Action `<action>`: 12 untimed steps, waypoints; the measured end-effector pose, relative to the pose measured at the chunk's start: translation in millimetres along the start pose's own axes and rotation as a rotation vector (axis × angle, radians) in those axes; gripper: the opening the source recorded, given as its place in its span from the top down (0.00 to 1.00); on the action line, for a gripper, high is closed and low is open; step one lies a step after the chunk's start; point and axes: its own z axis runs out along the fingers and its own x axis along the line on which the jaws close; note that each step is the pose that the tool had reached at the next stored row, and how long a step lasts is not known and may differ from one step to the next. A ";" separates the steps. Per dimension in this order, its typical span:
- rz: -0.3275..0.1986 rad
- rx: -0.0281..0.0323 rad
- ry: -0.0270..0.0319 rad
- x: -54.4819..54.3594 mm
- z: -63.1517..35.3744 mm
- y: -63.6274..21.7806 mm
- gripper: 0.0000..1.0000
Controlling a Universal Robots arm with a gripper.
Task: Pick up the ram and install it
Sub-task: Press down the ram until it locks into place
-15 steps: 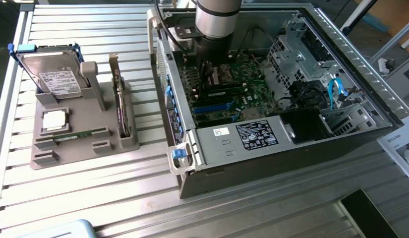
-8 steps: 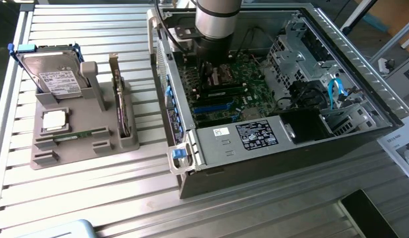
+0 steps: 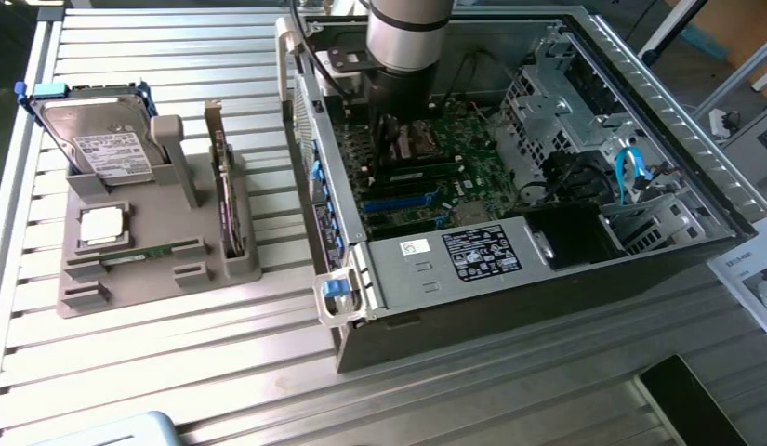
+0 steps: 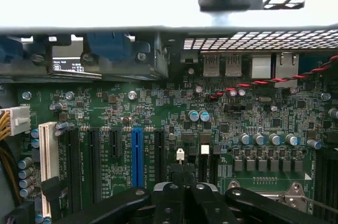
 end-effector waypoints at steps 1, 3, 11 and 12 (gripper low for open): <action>0.000 -0.0002 0.0001 0.1 -1.3 0.0 0.89; 0.000 -0.0003 0.0003 0.3 -4.5 -0.1 0.89; 0.000 -0.0002 0.0002 0.9 -17.9 -0.6 0.89; 0.000 -0.0003 0.0003 1.0 -19.3 -0.6 0.89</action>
